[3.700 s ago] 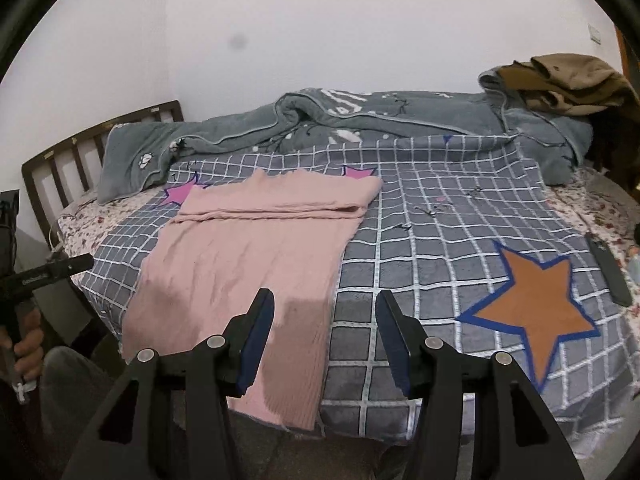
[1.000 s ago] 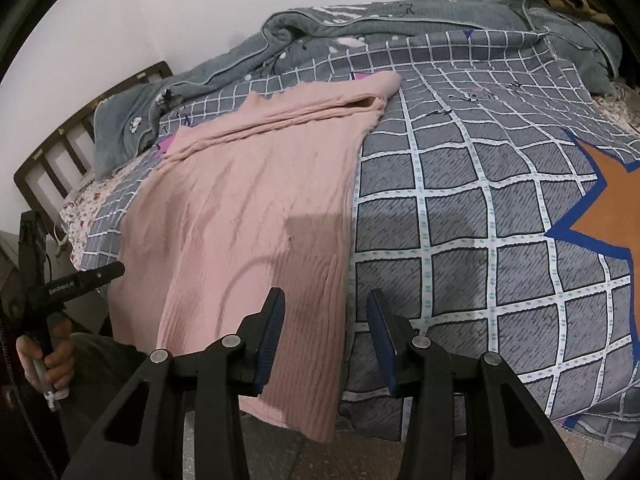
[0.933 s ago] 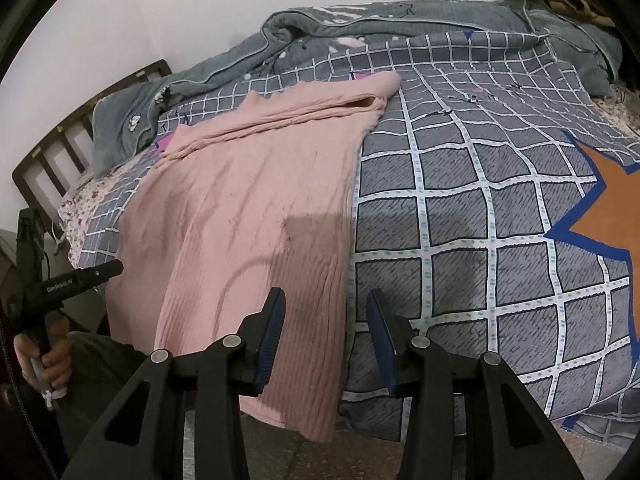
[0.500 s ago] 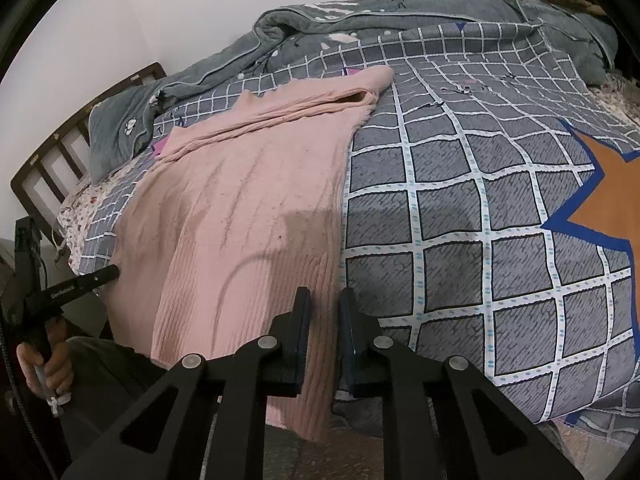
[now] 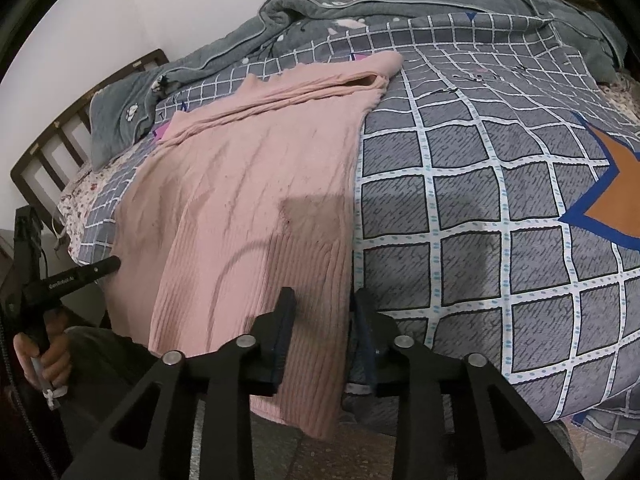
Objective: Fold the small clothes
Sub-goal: 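Move both tools toward the sweater hem, then lower both open grippers onto the ribbed sweater hem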
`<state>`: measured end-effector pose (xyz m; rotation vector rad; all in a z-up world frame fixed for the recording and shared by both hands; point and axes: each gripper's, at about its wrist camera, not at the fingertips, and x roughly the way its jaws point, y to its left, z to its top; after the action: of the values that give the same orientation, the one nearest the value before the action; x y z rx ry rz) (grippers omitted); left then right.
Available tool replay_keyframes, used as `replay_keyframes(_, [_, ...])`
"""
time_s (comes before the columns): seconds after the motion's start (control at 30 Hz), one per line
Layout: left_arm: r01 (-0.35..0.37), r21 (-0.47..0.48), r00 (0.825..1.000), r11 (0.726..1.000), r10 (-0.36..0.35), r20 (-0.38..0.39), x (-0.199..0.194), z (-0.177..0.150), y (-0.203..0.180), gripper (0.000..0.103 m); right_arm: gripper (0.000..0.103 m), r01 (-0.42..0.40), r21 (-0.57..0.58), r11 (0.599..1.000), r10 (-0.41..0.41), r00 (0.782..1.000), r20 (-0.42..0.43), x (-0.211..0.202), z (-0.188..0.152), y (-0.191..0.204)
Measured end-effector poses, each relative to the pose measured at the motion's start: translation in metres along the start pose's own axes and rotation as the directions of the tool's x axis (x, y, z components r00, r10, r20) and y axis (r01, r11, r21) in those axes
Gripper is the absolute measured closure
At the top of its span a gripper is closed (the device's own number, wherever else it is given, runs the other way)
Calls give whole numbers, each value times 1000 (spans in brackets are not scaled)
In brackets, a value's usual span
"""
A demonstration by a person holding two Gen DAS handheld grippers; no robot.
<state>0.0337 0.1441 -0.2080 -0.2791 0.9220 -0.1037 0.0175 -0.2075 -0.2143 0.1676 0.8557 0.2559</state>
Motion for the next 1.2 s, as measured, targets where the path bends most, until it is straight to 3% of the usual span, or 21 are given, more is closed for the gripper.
replay_keyframes(0.23, [-29, 28, 1000, 999, 29, 12, 0, -1, -6, 82, 65, 26, -35, 999, -26, 1000, 0, 3, -3, 6])
replay_keyframes(0.77, [-50, 66, 999, 997, 49, 16, 1, -3, -13, 78, 65, 53, -17, 998, -53, 999, 7, 0, -2, 4])
replay_keyframes(0.9, [-27, 57, 1000, 998, 27, 5, 1, -2, -12, 75, 72, 49, -24, 999, -49, 999, 14, -2, -2, 5])
replay_keyframes(1.2, [-19, 64, 1000, 998, 20, -5, 1, -1, -13, 71, 75, 40, -16, 999, -39, 999, 37, -5, -2, 4])
